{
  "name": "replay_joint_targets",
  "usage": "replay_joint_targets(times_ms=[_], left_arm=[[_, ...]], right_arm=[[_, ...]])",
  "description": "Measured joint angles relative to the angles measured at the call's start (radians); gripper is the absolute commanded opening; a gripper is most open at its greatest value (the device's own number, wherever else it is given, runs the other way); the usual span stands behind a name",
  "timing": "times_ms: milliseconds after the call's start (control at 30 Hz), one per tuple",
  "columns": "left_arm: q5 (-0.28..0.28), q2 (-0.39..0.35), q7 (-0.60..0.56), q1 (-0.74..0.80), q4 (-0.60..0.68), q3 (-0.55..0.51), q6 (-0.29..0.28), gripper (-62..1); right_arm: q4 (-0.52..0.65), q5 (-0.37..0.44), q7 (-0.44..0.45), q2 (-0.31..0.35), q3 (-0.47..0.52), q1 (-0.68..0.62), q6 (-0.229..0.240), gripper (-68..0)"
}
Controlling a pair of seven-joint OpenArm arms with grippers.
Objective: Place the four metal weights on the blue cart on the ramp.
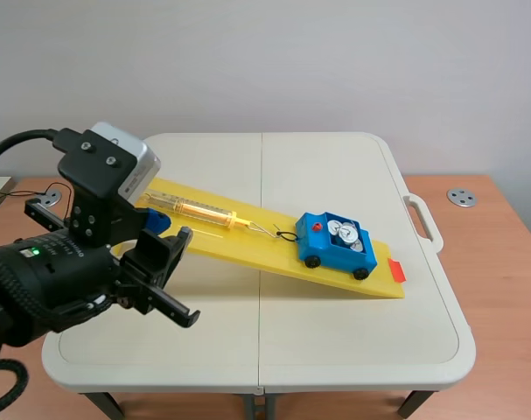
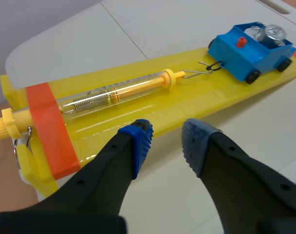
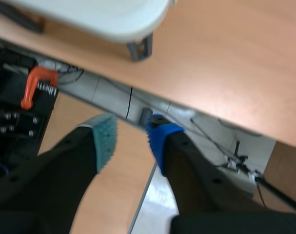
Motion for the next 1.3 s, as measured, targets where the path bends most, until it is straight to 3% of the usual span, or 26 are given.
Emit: replay_joint_targets(times_ms=[233,267,400,933,1300], left_arm=[[-0.039,-0.026,0.013,0.165,0.15,0.0,0.0,0.0],[-0.046,-0.026,0.013,0.185,0.166,0.0,0.0,1.4],[-0.058,-0.025,0.016,0.259,0.22,0.0,0.0,1.4],[-0.079,-0.025,0.065,0.337,0.261,-0.031,0.028,1.4],[-0.079,-0.025,0.065,0.337,0.261,-0.031,0.027,1.4]], right_arm=[[0.0,0.049,0.001,0.0,0.0,0.118,0.0,-12.2],[0.0,0.056,0.006,0.0,0.0,0.128,0.0,-9.2],[0.0,0.067,0.032,0.0,-0.005,0.156,0.0,-1.2],[0.0,0.066,0.053,-0.122,-0.131,0.196,0.0,-1.4],[0.0,0.066,0.053,-0.122,-0.154,0.198,0.0,-1.4]])
